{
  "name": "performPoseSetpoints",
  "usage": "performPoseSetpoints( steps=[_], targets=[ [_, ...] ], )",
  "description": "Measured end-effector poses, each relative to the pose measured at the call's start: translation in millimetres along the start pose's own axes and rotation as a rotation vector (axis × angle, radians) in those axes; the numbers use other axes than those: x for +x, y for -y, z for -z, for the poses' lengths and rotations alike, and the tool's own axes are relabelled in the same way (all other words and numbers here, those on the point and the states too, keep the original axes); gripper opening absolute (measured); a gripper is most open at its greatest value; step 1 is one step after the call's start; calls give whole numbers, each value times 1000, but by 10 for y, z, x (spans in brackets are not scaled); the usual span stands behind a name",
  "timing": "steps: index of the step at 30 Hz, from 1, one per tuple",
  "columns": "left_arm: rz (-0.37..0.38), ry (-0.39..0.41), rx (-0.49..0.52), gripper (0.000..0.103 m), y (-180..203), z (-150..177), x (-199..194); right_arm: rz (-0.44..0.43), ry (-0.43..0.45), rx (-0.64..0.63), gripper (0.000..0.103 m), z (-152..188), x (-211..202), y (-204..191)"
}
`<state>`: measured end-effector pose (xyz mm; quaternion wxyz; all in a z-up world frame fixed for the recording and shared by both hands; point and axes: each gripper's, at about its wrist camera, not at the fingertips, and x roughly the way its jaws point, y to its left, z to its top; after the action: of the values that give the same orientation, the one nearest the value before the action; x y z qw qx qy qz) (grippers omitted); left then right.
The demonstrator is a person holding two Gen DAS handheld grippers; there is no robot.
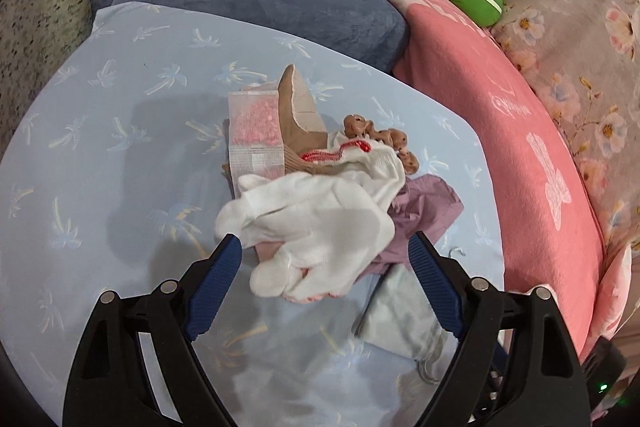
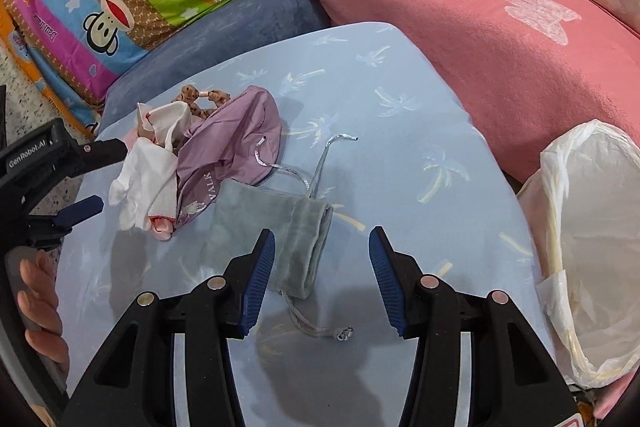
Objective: Organize soft objects
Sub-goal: 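Grasp the grey-green drawstring pouch with the right tool while the left tool grasps the white glove, then carry the pouch and glove over the bin and open both tools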
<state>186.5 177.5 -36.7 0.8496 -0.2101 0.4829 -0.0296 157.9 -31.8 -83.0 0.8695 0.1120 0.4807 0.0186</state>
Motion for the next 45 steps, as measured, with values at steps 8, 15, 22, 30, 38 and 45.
performPoseSetpoints(
  steps=[8,15,22,30,38,45],
  targets=[
    [19,-38,-17,71,-23,-127,158,9,-44,-18,47,-20,300,-147],
    [66,-79,-20,24,-111,-105,207,29,-52,-56,31,39,389,-227],
    [82,-58,16,6,-19,-63,69,6,-58,-48,7,97,323,-211],
    [108,-14,57,5,210,14,-205,-29,-6,-29,5,118,-48,-171],
    [147,21,139,5,598,128,-446,-55,103,8,5,9,-621,-5],
    [177,37,236,5,1069,271,-577,-44,220,42,5,-135,-1188,296]
  ],
)
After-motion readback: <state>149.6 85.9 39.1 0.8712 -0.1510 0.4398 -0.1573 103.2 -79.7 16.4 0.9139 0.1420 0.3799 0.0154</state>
